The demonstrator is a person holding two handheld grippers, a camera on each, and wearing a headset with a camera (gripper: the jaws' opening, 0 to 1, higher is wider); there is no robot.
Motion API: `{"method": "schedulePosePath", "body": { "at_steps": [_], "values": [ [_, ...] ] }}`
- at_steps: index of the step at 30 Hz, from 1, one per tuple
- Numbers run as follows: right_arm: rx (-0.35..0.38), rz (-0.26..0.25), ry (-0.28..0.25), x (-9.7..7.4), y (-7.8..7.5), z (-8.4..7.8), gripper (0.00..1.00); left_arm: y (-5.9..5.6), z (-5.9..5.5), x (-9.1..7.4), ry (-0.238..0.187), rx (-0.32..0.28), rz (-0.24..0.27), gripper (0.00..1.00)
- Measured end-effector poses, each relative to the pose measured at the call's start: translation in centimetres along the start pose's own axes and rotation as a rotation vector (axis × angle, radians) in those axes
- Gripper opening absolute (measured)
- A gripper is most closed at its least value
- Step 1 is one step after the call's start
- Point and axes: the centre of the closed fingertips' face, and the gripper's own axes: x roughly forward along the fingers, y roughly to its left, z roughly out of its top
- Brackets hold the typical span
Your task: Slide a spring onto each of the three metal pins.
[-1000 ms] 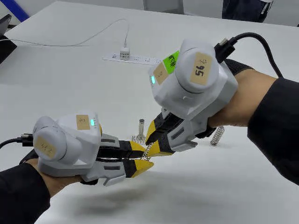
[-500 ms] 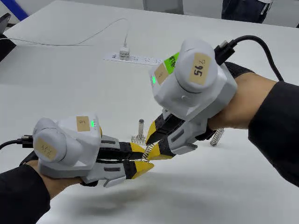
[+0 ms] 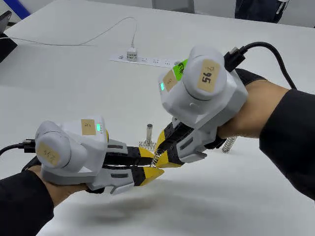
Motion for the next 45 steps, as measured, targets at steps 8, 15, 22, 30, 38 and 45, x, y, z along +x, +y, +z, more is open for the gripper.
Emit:
{"method": "schedulePosePath", "body": {
  "at_steps": [8,15,22,30,38,45],
  "values": [
    [0.013,-0.003,-0.004,-0.1,-0.2,0.0,0.12,0.2,0.0,-0.1,-0.004,0.004,0.007,0.11],
    [0.027,-0.016,0.002,-0.6,-0.6,-0.5,0.12,0.6,-0.2,-0.4,-0.003,-0.011,0.018,0.15],
    [0.043,-0.037,0.014,-1.4,-1.2,-1.2,0.12,0.9,-0.4,-0.8,-0.008,-0.046,0.035,0.25],
    [0.066,-0.064,0.025,-2.4,-2.1,-2.1,0.12,1.3,-0.6,-1.5,-0.011,-0.074,0.060,0.32],
    [0.085,-0.090,0.037,-3.3,-3.0,-2.9,0.12,1.9,-0.9,-2.1,-0.009,-0.085,0.087,0.38],
    [0.100,-0.116,0.050,-4.2,-4.1,-3.7,0.12,2.0,-1.2,-2.3,-0.003,-0.096,0.101,0.44]
  ]
}}
